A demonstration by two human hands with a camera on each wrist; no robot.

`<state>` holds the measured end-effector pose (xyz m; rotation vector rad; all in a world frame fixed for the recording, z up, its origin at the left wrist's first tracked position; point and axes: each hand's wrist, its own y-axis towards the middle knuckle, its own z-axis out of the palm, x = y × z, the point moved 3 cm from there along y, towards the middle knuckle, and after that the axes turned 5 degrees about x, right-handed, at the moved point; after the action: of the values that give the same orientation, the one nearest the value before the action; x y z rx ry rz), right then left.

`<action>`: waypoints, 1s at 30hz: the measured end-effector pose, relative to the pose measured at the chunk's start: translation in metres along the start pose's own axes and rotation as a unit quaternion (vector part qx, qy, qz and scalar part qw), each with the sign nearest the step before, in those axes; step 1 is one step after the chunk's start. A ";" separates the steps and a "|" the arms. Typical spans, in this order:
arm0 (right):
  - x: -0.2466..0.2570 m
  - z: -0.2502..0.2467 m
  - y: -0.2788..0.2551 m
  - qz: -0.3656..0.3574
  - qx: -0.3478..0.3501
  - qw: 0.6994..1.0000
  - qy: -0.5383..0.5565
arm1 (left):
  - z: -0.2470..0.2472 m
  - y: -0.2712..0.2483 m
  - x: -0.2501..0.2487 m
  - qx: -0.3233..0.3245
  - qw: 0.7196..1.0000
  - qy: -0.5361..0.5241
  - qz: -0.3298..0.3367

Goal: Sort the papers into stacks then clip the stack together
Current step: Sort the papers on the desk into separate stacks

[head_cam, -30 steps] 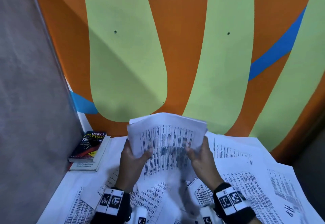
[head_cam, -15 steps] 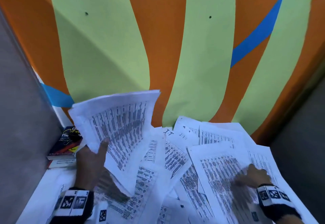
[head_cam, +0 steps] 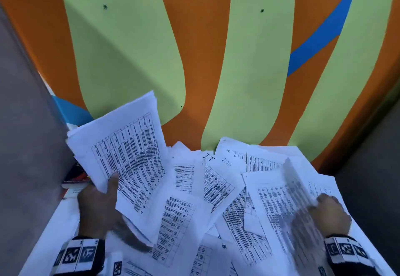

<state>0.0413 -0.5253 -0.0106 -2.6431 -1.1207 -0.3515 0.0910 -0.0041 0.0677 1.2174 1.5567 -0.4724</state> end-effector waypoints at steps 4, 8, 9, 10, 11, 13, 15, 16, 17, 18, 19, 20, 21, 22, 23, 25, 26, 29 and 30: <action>0.038 -0.067 -0.021 -0.184 -0.013 0.974 0.135 | -0.030 0.003 0.008 -0.056 0.998 0.018 -0.013; 0.112 -0.119 -0.055 -0.319 0.083 0.901 0.283 | -0.061 0.010 0.032 -0.092 0.995 0.018 -0.047; 0.129 -0.115 -0.055 -0.334 0.128 0.884 0.302 | -0.071 0.010 0.040 -0.110 0.992 0.019 -0.054; 0.146 -0.107 -0.055 -0.341 0.168 0.871 0.311 | -0.078 0.010 0.048 -0.123 0.990 0.025 -0.061; 0.161 -0.093 -0.052 -0.333 0.207 0.868 0.306 | -0.085 0.009 0.054 -0.135 0.988 0.035 -0.069; 0.197 -0.052 -0.052 -0.339 0.260 0.865 0.265 | -0.099 0.004 0.055 -0.151 0.984 0.056 -0.079; 0.236 0.000 -0.066 -0.366 0.301 0.858 0.197 | -0.112 -0.003 0.050 -0.166 0.980 0.067 -0.089; 0.253 0.026 -0.074 -0.377 0.309 0.859 0.153 | -0.116 -0.007 0.049 -0.169 0.978 0.075 -0.099; 0.269 0.052 -0.084 -0.384 0.306 0.866 0.099 | -0.122 -0.012 0.051 -0.172 0.975 0.081 -0.113; 0.280 0.075 -0.093 -0.392 0.297 0.869 0.048 | -0.125 -0.016 0.055 -0.171 0.974 0.085 -0.123; 0.290 0.096 -0.105 -0.403 0.299 0.865 0.007 | -0.132 -0.021 0.060 -0.174 0.972 0.092 -0.131; 0.296 0.113 -0.113 -0.414 0.298 0.860 -0.016 | -0.135 -0.025 0.062 -0.176 0.970 0.093 -0.137; 0.299 0.127 -0.120 -0.422 0.301 0.854 -0.036 | -0.138 -0.030 0.063 -0.180 0.969 0.086 -0.144; 0.302 0.139 -0.127 -0.422 0.306 0.852 -0.054 | -0.144 -0.034 0.064 -0.186 0.968 0.084 -0.147; 0.301 0.148 -0.128 -0.412 0.310 0.854 -0.063 | -0.147 -0.037 0.065 -0.191 0.967 0.086 -0.148; 0.302 0.159 -0.131 -0.400 0.307 0.860 -0.081 | -0.155 -0.043 0.067 -0.200 0.964 0.082 -0.153; 0.303 0.161 -0.131 -0.394 0.298 0.865 -0.094 | -0.157 -0.045 0.069 -0.203 0.964 0.083 -0.149; 0.302 0.165 -0.133 -0.383 0.282 0.869 -0.136 | -0.165 -0.048 0.075 -0.223 0.961 0.093 -0.130; 0.303 0.165 -0.134 -0.381 0.277 0.870 -0.142 | -0.165 -0.049 0.077 -0.227 0.962 0.091 -0.123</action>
<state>0.1688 -0.1808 -0.0533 -1.6950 -1.9826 0.2256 -0.0259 0.1421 0.0463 0.7320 1.8595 -0.1454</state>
